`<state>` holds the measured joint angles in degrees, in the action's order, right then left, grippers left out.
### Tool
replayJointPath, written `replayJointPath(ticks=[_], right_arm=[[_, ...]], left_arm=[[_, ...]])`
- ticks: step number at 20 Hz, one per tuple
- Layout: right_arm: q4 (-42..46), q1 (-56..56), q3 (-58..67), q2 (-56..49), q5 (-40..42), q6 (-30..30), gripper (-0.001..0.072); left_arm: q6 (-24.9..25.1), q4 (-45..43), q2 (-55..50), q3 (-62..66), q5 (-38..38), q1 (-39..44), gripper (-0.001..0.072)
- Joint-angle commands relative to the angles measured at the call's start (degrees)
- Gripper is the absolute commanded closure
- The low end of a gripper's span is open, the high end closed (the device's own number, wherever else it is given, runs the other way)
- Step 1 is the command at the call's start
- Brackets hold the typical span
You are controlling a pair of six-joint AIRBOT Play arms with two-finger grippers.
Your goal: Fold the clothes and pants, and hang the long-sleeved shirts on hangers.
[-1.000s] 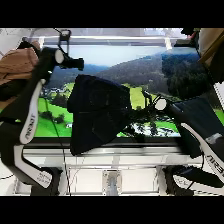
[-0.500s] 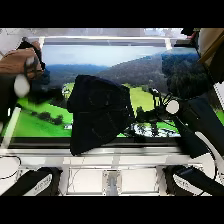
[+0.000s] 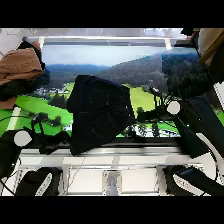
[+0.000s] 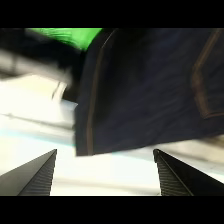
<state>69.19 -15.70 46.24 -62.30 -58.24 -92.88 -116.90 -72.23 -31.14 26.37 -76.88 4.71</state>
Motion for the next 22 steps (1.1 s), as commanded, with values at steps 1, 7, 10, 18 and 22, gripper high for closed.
replayJointPath(ticks=[1, 7, 10, 18, 22], right_arm=[[0.1, 0.0, 0.0, 0.0, 1.1, 0.6, 0.0232], [0.1, 0.0, 0.0, 0.0, 1.5, 0.6, 0.0233], [0.1, 0.0, 0.0, 0.0, 1.4, 0.6, 0.0233], [3.8, 0.0, 0.0, 0.0, -0.8, 0.6, 0.0235], [0.3, 2.8, -5.2, -1.0, 6.0, -2.3, 0.0279]], left_arm=[[-0.9, 3.7, -1.4, -3.8, -2.6, -0.1, 0.0008], [5.9, 10.9, -8.7, -6.2, 6.0, 0.0, 0.0009], [8.3, 11.1, -12.4, -6.2, 7.8, 0.0, 0.0048], [9.4, 11.0, -14.0, -6.2, 9.0, 0.0, 0.0694], [9.4, 11.0, -12.6, -6.2, 9.0, -0.1, 0.0694]])
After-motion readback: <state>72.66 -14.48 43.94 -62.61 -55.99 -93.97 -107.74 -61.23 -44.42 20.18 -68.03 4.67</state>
